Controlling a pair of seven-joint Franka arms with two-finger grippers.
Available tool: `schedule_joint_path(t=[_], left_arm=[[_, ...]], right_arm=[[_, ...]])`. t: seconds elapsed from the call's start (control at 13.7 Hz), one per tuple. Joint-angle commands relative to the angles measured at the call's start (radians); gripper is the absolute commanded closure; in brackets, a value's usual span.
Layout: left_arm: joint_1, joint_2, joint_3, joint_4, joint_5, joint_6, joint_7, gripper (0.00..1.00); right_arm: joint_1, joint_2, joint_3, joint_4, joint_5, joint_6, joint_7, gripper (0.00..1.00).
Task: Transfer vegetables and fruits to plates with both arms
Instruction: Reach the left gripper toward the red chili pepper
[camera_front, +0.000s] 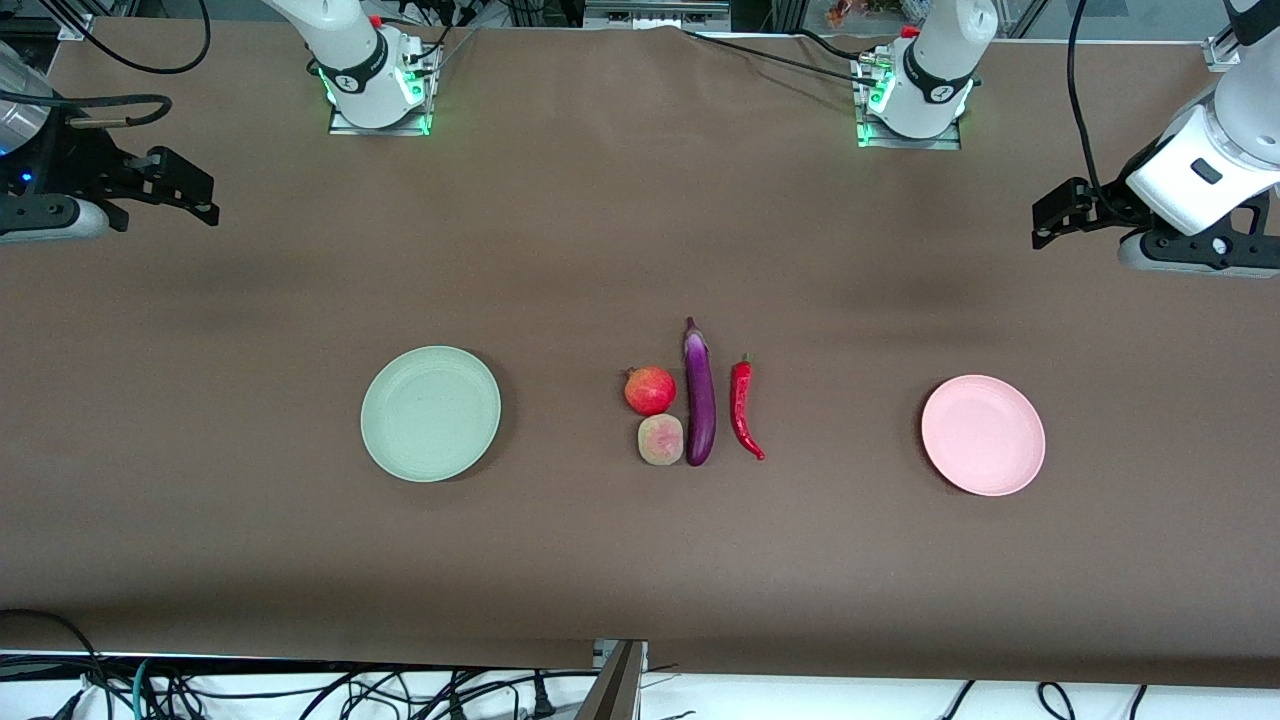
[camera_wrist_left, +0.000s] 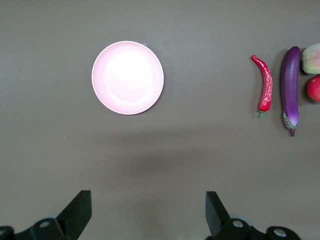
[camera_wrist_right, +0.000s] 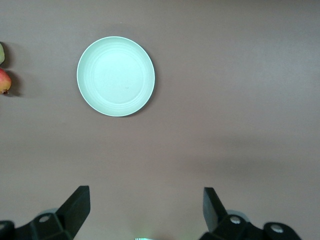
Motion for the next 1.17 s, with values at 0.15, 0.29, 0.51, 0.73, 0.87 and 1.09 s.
schedule_joint_path(t=[0.15,0.29,0.51,0.73,0.87,1.09], left_arm=[[-0.003,0.030,-0.008,0.039,0.013,-0.031,0.008,0.00],[-0.004,0.068,-0.008,0.034,0.013,-0.043,0.011,0.00],[-0.021,0.166,-0.014,0.043,-0.002,-0.085,0.005,0.00],[-0.081,0.284,-0.012,0.046,-0.059,0.012,0.000,0.00],[-0.121,0.374,-0.014,0.072,-0.060,0.137,0.000,0.00],[-0.156,0.470,-0.012,0.083,-0.180,0.314,-0.049,0.00]], right_arm=[[0.000,-0.007,0.001,0.008,0.011,-0.003,0.005,0.00],[0.000,-0.007,0.001,0.008,0.011,-0.003,0.005,0.00],[-0.006,-0.005,-0.001,0.009,0.015,0.006,-0.003,0.00],[-0.003,-0.005,0.001,0.009,0.015,0.018,-0.005,0.00],[0.000,-0.005,0.001,0.009,0.015,0.026,-0.003,0.00],[0.002,-0.005,0.001,0.009,0.016,0.029,0.005,0.00]])
